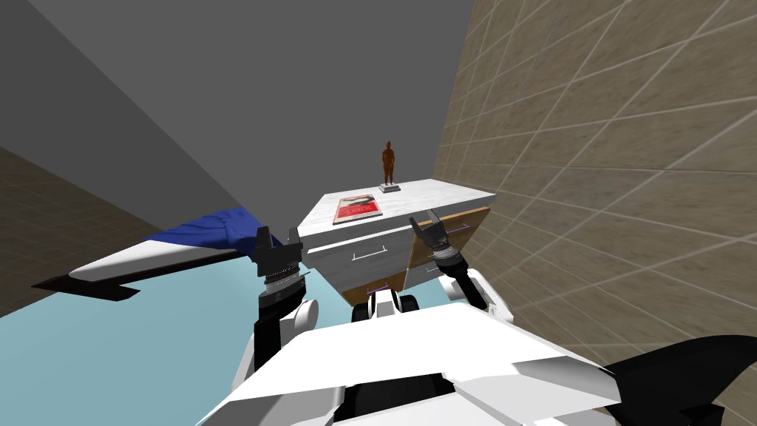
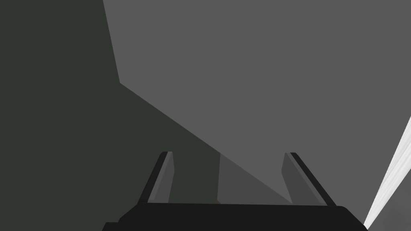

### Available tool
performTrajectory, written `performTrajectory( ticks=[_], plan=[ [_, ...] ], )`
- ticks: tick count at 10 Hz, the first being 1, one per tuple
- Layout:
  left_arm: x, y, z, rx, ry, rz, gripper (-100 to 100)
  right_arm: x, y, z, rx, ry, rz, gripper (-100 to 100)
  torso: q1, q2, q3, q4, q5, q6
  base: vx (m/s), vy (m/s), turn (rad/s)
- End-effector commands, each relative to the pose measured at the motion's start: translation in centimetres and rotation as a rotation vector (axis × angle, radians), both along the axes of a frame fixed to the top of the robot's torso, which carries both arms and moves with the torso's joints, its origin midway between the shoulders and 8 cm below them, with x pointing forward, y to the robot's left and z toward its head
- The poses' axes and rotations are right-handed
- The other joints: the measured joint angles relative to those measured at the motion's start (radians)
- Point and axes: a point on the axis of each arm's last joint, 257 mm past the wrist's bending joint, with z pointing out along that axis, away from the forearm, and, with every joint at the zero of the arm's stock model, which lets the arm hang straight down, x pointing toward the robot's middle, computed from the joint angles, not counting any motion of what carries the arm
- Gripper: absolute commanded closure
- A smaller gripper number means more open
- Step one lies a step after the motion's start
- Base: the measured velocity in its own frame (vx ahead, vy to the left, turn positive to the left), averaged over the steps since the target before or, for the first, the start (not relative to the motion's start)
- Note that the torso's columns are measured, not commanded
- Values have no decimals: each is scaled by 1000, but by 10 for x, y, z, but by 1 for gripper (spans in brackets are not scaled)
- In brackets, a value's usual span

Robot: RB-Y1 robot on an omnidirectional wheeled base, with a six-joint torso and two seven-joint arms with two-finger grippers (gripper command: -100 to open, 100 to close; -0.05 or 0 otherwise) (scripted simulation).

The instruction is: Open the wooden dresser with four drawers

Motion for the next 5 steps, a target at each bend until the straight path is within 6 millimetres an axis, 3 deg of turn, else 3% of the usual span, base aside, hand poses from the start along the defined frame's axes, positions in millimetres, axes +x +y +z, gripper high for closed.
performTrajectory(
  ticks=[1,5],
  plan=[
    [0,0,0,0,0,0,0,0,0,0,0,0,0,-100,0,0,0,0,0,0,-5,8,-21],
    [0,0,0,0,0,0,0,1,-7,-5,-57,-10,-56,-100,1,0,0,0,0,0,-9,26,15]
  ],
)
